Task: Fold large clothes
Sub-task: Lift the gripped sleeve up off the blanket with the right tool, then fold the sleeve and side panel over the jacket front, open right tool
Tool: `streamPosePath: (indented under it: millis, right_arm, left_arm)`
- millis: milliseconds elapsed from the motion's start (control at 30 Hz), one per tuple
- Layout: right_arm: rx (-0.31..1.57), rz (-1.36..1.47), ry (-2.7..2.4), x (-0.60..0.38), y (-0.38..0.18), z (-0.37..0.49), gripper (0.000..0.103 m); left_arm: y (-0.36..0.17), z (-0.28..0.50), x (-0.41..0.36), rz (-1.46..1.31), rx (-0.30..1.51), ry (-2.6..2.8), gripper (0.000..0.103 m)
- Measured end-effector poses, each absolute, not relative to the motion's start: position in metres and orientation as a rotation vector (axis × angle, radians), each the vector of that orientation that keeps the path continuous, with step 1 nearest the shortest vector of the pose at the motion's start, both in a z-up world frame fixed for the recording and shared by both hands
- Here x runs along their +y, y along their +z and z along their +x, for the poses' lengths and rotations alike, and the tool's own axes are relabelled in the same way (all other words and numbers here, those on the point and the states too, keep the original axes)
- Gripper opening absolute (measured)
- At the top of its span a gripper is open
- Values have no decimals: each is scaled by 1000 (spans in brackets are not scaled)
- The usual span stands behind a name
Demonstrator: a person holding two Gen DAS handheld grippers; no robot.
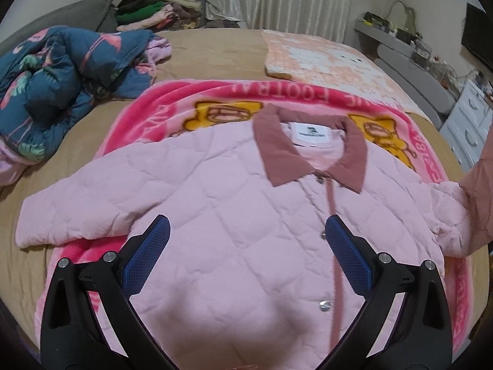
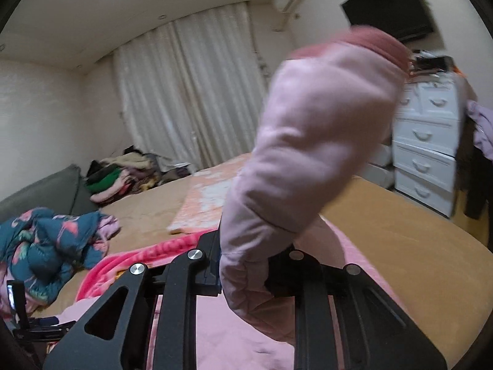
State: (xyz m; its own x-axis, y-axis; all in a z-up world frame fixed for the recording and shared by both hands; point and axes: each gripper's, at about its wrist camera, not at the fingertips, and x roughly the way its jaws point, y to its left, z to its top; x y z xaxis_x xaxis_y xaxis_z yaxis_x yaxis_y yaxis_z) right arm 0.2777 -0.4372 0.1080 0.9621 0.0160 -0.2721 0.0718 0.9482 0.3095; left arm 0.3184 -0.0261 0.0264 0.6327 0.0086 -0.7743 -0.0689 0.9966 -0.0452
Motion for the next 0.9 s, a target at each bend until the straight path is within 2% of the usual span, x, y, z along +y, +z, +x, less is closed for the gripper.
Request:
streamPosePath:
  millis: [500,900]
  right_arm:
    - [297,210,54,-316,117,313,19]
    - [358,126,120,-217,78,339,19]
  left_arm:
    - [16,312,40,-171,873,53,95]
    - [15,317,91,-258,875,79,95]
